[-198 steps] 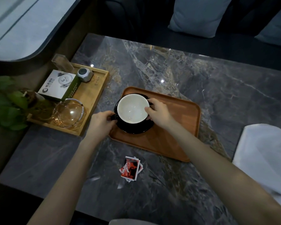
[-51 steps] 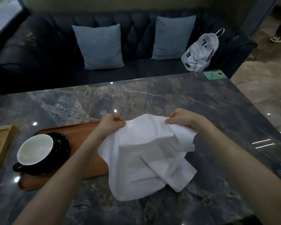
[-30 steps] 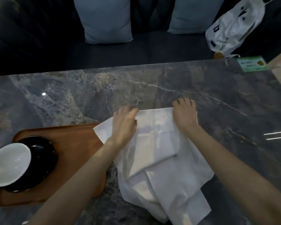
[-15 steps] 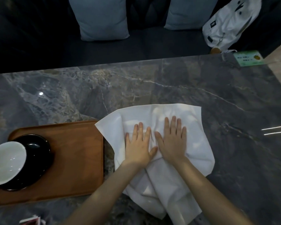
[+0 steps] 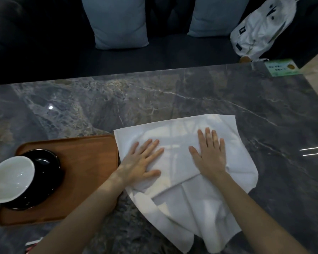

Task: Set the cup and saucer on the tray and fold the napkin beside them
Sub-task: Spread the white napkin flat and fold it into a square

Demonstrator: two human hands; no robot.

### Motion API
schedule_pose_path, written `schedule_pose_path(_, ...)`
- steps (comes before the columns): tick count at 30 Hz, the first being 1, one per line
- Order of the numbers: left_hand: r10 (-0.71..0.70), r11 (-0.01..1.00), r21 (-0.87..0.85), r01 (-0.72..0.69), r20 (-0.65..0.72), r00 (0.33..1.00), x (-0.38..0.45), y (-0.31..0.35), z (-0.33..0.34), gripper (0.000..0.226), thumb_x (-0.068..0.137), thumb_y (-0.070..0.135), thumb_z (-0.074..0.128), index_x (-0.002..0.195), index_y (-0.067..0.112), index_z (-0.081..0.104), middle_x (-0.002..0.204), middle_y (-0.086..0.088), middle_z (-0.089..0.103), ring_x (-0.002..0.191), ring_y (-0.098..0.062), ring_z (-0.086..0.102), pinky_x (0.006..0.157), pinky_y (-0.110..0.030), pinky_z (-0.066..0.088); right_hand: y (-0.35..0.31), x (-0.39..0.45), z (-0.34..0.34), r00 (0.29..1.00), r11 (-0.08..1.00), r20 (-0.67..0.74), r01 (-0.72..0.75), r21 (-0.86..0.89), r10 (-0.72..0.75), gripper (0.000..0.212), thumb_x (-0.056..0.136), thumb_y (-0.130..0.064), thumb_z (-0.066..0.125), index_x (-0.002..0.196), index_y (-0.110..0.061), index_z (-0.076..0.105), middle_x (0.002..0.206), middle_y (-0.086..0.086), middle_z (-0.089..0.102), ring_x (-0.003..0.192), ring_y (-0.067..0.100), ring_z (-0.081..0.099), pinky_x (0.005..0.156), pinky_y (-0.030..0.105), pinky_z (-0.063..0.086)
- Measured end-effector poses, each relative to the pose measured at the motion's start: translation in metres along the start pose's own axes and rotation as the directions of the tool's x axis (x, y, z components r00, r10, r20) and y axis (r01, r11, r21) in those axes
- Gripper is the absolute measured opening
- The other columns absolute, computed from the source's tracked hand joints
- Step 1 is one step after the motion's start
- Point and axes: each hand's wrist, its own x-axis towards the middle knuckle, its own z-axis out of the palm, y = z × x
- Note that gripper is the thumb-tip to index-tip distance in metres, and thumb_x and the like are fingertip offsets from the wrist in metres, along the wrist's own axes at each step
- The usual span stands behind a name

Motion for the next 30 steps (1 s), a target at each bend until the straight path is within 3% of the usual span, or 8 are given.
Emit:
schedule_pose_path(3, -0.061, 0.998, -0.012, 0.061, 0.017, 0.998, 0.007, 0.000, -0.005, 0.082, 0.071, 0.077, -0.007, 0.139, 0.033, -0.016, 0.149, 0.007, -0.024, 0.136, -0.015, -0.025, 0.116, -0.047, -0.005, -0.001, 0.001, -0.001, 1.000, 1.000, 0.014, -0.008, -0.020, 0.008, 0.081, 0.076, -0.063, -0.010, 0.147, -0.025, -0.006, 0.159, 0.002, -0.006, 0.145, 0.021, -0.009, 0.117, 0.043, -0.004)
schedule_pose_path(8, -0.370, 0.913, -0.152, 0.378, 0.081, 0.926, 0.013, 0.055, -0.018, 0.062, 0.095, 0.039, 0.027, 0.147, 0.017, 0.000, 0.156, -0.011, -0.013, 0.143, -0.025, -0.015, 0.115, -0.047, -0.003, -0.016, -0.009, -0.009, 0.999, 0.994, -0.039, -0.030, 0.105, 0.034, 0.076, 0.082, -0.050, 0.002, 0.147, -0.011, 0.013, 0.157, 0.011, 0.011, 0.145, 0.024, 0.006, 0.117, 0.043, 0.000)
schedule_pose_path(10, -0.454, 0.870, -0.240, 0.430, -0.051, 0.890, 0.004, 0.088, -0.010, 0.061, 0.092, 0.037, 0.032, 0.143, 0.005, 0.022, 0.154, -0.021, 0.013, 0.142, -0.032, 0.015, 0.110, -0.053, 0.023, -0.028, -0.031, -0.011, 0.986, 0.965, -0.165, 0.015, 0.262, 0.030, 0.068, 0.084, -0.040, 0.015, 0.137, -0.005, 0.039, 0.147, 0.018, 0.036, 0.139, 0.031, 0.029, 0.115, 0.036, 0.010)
schedule_pose_path(12, -0.431, 0.872, -0.286, 0.396, -0.068, 0.900, -0.005, 0.112, 0.006, 0.057, 0.082, 0.034, 0.035, 0.126, 0.000, 0.050, 0.134, -0.025, 0.049, 0.121, -0.036, 0.051, 0.086, -0.051, 0.049, -0.040, -0.061, -0.013, 0.969, 0.884, -0.244, 0.092, 0.458, 0.026, 0.046, 0.086, -0.028, 0.031, 0.116, -0.006, 0.057, 0.126, 0.016, 0.056, 0.120, 0.031, 0.049, 0.104, 0.025, 0.024)
schedule_pose_path(15, -0.370, 0.883, -0.311, 0.351, -0.003, 0.929, -0.022, 0.121, 0.019, 0.053, 0.074, 0.026, 0.036, 0.117, 0.004, 0.058, 0.124, -0.021, 0.060, 0.110, -0.032, 0.061, 0.077, -0.043, 0.055, -0.059, -0.115, -0.017, 0.981, 0.732, -0.151, 0.190, 0.654, -0.120, 0.025, 0.085, -0.024, 0.041, 0.095, -0.013, 0.061, 0.095, 0.004, 0.063, 0.088, 0.013, 0.055, 0.079, 0.016, 0.038)
schedule_pose_path(20, -0.311, 0.936, -0.184, 0.299, -0.040, 0.949, -0.040, 0.095, 0.035, 0.055, 0.080, 0.029, 0.030, 0.126, 0.011, 0.054, 0.134, -0.011, 0.054, 0.120, -0.029, 0.054, 0.087, -0.050, 0.049, -0.058, -0.159, -0.001, 0.968, 0.766, 0.001, 0.197, 0.612, -0.249, 0.034, 0.082, -0.039, 0.043, 0.099, -0.013, 0.060, 0.095, 0.004, 0.062, 0.088, 0.015, 0.057, 0.078, 0.013, 0.037)
schedule_pose_path(23, -0.216, 0.958, -0.192, 0.214, 0.013, 0.976, -0.045, 0.090, 0.034, 0.059, 0.091, 0.037, 0.013, 0.146, 0.017, 0.014, 0.156, -0.006, 0.010, 0.144, -0.026, 0.010, 0.113, -0.050, 0.015, -0.056, -0.165, 0.003, 0.942, 0.808, 0.022, 0.276, 0.520, -0.336, 0.040, 0.078, -0.046, 0.051, 0.093, -0.010, 0.062, 0.092, 0.006, 0.061, 0.087, 0.018, 0.055, 0.078, 0.017, 0.035)
schedule_pose_path(30, -0.230, 0.952, -0.204, 0.226, 0.007, 0.973, -0.046, 0.090, 0.036, 0.055, 0.099, 0.032, 0.022, 0.147, 0.021, -0.004, 0.157, -0.001, -0.011, 0.143, -0.018, -0.011, 0.115, -0.043, -0.004, -0.058, -0.180, 0.002, 0.905, 0.865, 0.061, 0.380, 0.326, -0.420, 0.028, 0.072, -0.034, 0.058, 0.082, -0.008, 0.060, 0.093, 0.011, 0.061, 0.088, 0.028, 0.054, 0.077, 0.037, 0.046)
